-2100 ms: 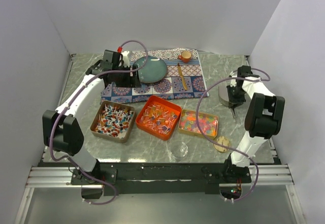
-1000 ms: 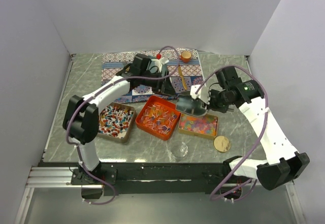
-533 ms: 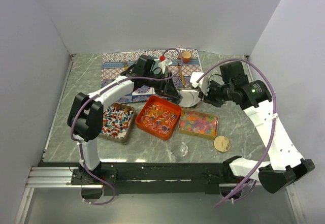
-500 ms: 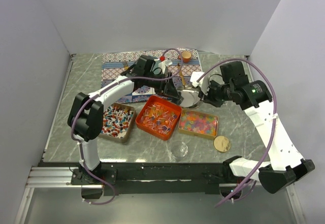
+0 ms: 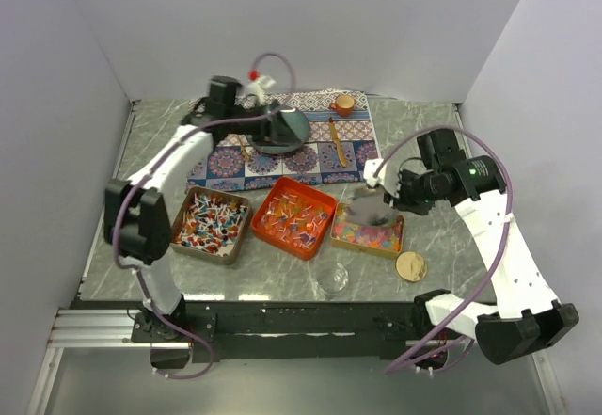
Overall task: Pack the candies
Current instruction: Scoop the fake candies from the storage box.
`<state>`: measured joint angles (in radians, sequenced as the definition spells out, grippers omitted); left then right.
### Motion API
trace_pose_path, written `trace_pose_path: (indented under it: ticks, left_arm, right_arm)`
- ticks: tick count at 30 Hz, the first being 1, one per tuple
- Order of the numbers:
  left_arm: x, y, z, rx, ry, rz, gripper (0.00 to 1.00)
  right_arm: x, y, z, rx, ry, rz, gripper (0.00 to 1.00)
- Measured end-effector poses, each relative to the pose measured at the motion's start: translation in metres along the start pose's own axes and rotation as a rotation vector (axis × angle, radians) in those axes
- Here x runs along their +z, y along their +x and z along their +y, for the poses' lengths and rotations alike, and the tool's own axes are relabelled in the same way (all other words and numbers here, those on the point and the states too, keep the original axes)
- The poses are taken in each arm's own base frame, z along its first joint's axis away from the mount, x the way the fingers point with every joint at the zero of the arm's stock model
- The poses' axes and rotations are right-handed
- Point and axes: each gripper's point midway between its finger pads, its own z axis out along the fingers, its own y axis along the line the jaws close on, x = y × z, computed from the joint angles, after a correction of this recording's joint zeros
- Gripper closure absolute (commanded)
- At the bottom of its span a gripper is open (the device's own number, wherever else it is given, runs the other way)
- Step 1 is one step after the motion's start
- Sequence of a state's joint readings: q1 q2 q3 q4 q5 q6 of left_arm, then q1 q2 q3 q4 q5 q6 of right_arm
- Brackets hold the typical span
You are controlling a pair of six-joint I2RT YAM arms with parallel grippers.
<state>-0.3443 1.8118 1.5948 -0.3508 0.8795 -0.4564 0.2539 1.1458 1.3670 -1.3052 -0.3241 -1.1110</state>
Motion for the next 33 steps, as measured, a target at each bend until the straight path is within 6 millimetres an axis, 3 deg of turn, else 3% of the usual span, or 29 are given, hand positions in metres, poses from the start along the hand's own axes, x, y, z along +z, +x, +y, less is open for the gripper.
trace_pose_path:
  ticks: [3, 5, 15, 26, 33]
  left_arm:
    - [-0.031, 0.0, 0.015, -0.026, -0.054, -0.054, 0.27]
    - [-0.039, 0.01, 0.021, -0.05, -0.073, -0.052, 0.27]
    - [-0.041, 0.056, 0.037, -0.11, -0.119, 0.008, 0.27]
    - [-0.046, 0.07, 0.036, -0.114, -0.127, 0.008, 0.27]
    - [-0.044, 0.088, 0.049, -0.148, -0.152, 0.018, 0.35]
  right_arm:
    - [0.003, 0.025, 0.006, -0.055, -0.026, 0.079, 1.0]
    - [0.004, 0.036, 0.006, -0.099, -0.035, 0.119, 1.0]
    - [0.015, 0.069, 0.011, -0.222, -0.104, 0.258, 1.0]
    - [0.032, 0.091, 0.013, -0.219, -0.155, 0.348, 1.0]
    - [0.042, 0.097, 0.012, -0.208, -0.167, 0.383, 1.0]
